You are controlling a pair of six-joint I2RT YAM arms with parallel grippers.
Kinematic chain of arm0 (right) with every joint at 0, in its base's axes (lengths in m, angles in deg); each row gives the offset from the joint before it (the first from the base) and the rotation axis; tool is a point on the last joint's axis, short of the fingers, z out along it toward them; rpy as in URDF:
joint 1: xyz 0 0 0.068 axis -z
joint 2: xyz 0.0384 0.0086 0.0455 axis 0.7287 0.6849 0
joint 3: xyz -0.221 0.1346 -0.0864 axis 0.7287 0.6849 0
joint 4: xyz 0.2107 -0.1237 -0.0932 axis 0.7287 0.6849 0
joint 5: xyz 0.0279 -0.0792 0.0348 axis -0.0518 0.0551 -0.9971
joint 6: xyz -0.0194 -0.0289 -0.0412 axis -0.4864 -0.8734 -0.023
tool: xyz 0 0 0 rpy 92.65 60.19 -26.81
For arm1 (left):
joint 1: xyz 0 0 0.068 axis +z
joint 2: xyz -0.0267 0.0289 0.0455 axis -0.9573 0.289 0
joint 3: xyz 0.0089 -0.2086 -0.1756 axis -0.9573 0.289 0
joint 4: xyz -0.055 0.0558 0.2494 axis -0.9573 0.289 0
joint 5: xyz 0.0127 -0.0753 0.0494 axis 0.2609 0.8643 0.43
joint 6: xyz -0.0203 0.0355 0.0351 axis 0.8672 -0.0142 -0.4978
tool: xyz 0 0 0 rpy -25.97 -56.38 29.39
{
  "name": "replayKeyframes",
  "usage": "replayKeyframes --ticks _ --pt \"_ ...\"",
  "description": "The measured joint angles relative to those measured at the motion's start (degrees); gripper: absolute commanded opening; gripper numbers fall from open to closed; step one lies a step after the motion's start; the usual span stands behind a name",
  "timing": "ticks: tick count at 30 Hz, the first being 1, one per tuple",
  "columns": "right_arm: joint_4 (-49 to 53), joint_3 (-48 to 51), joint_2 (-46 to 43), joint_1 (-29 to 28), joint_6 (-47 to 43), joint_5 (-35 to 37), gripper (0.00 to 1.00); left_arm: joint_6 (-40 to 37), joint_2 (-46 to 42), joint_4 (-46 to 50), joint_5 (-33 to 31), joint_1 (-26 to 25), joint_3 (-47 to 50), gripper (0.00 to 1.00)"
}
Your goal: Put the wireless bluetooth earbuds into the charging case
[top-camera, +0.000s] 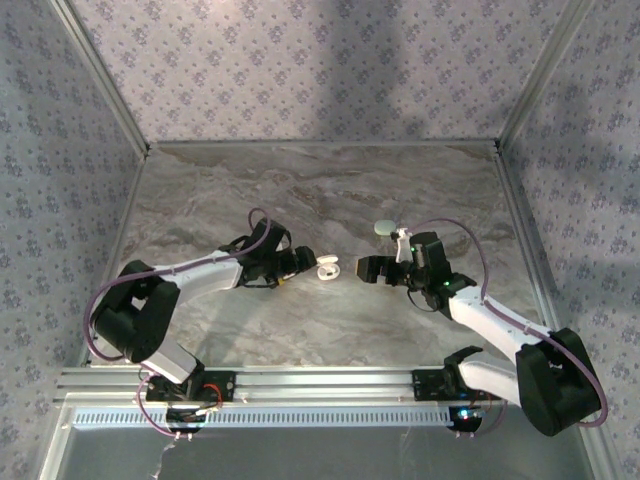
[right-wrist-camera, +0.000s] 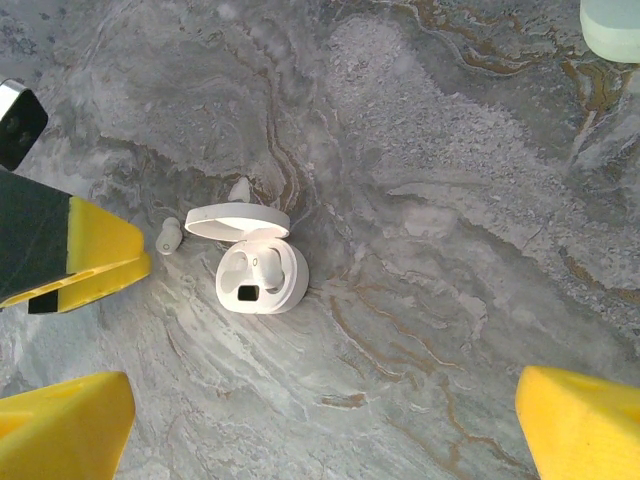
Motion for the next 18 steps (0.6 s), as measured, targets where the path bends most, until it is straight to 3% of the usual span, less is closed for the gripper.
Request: replayKeyframes --ticks 4,7,18 --pt "0.0 0.0 0.0 0.0 0.0 0.0 1.00 -1.1 -0.3 4.0 -3.8 -1.7 -1.4 0.29" --pt "0.0 0.0 0.0 0.0 0.0 0.0 1.00 -2.5 -0.3 9.1 -8.3 -3.7 -4.4 0.03" --pt "0.2 -0.3 0.0 -0.2 -0.4 0.4 1.00 -5.3 3.7 16.3 -15.6 -5.4 -9.2 0.00"
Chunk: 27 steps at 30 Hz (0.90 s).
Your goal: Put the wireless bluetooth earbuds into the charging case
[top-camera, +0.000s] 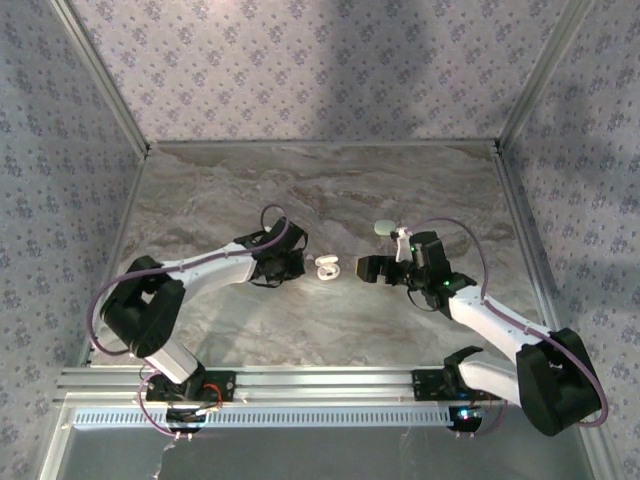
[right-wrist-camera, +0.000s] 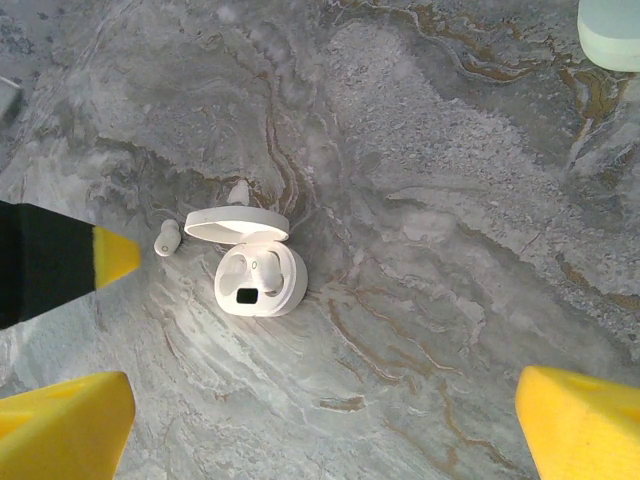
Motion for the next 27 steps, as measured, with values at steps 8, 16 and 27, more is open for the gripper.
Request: replayKeyframes --ticks 8,16,27 --pt "0.7 0.0 0.0 -0.1 0.0 0.0 1.00 -0.8 2.9 0.6 0.0 0.2 -1.2 0.00" --pt "0.7 0.0 -0.1 -0.1 0.0 0.0 1.00 -1.7 3.8 0.5 0.0 2.2 -1.6 0.00" --pt "0.8 0.0 -0.1 -0.1 -0.2 0.4 1.00 -2.8 4.0 0.8 -0.5 4.1 -1.6 0.00"
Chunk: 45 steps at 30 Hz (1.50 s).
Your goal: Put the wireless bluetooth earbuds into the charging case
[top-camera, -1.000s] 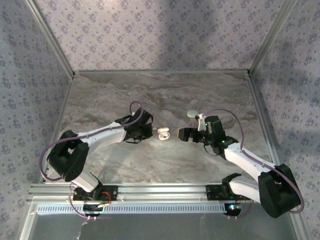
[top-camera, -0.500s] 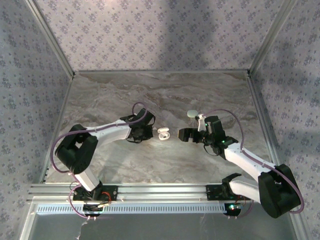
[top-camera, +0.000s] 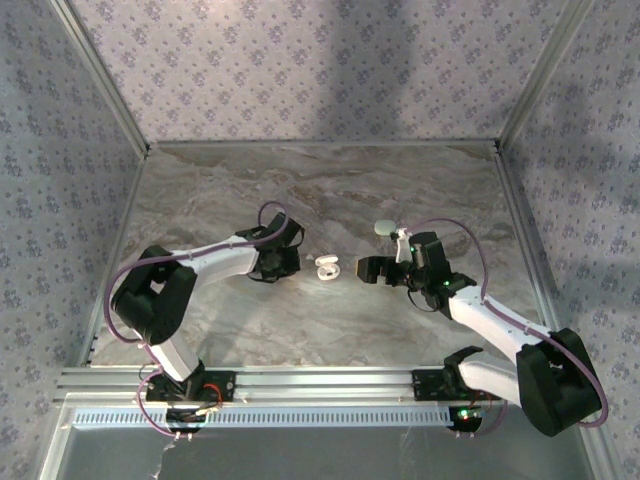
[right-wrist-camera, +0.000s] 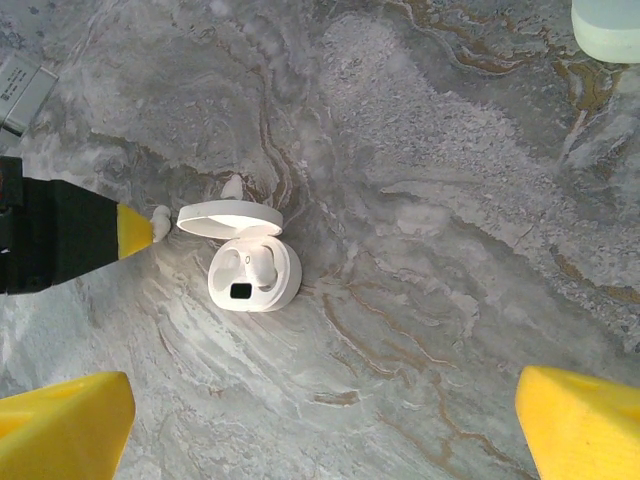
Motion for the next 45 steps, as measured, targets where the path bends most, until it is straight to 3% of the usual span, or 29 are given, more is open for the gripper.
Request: replayKeyframes --ticks 14,16,20,23,31,45 --pt "0.0 0.0 0.0 -0.2 -0.2 0.0 1.00 -1.4 -4.3 2.6 -3.1 2.9 1.3 0.03" --pt "0.0 0.0 0.0 -0.2 -0.2 0.0 1.00 -1.4 -5.0 2.2 -2.4 3.0 2.1 0.10" --pt "0.0 0.0 0.0 -0.2 -0.2 0.0 1.00 -0.4 -6.7 -0.3 0.0 3.8 4.5 0.36" --pt "0.0 0.0 0.0 -0.3 -0.2 0.0 1.00 1.1 -8.3 -3.0 1.9 4.9 6.9 0.45" --pt "0.0 0.0 0.0 -0.4 -0.2 0.0 1.00 5.6 -12.3 -14.1 8.7 9.3 14.9 0.41" --pt "0.0 0.0 0.0 -0.6 -0.2 0.0 1.00 11.7 -8.3 -29.3 18.9 13.5 19.4 0.42"
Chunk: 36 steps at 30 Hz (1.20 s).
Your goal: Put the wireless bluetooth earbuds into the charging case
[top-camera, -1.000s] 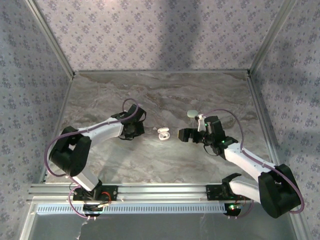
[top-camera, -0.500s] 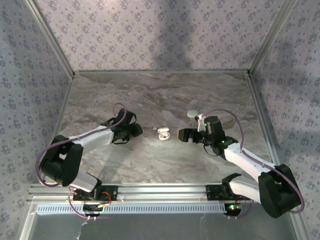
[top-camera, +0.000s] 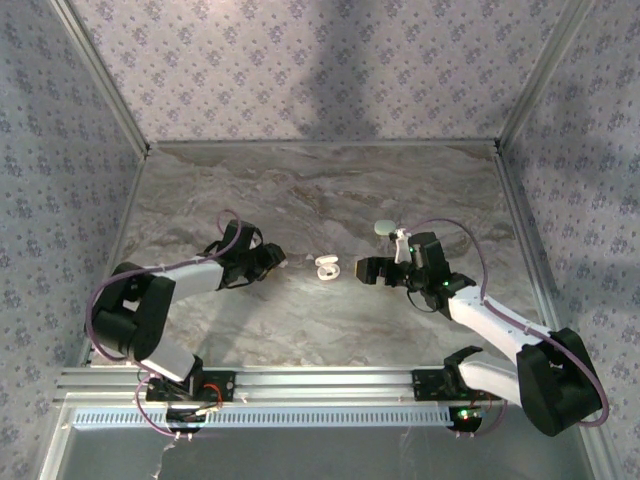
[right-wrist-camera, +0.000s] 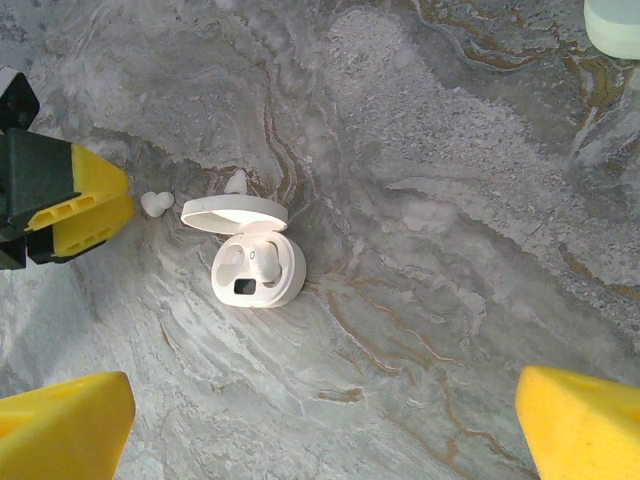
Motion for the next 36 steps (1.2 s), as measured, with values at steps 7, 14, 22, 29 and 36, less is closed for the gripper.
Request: replayKeyframes --ticks 7,14,22,29,36 --pt "0.1 0.0 -0.3 0.0 0.0 0.0 1.00 0.9 2.1 -2.4 1.7 0.3 0.0 0.41" --pt "0.2 0.0 -0.4 0.0 0.0 0.0 1.00 1.3 2.5 -2.8 2.1 0.3 0.0 0.42" --pt "0.2 0.0 -0.8 0.0 0.0 0.0 1.00 1.6 2.6 -2.9 2.4 0.3 0.0 0.42" --pt "0.6 0.0 -0.8 0.0 0.0 0.3 1.00 2.5 4.6 -5.0 4.5 0.7 0.0 0.41" --pt "0.9 0.0 -1.4 0.0 0.0 0.4 1.00 3.0 5.2 -5.9 5.6 1.4 0.0 0.39"
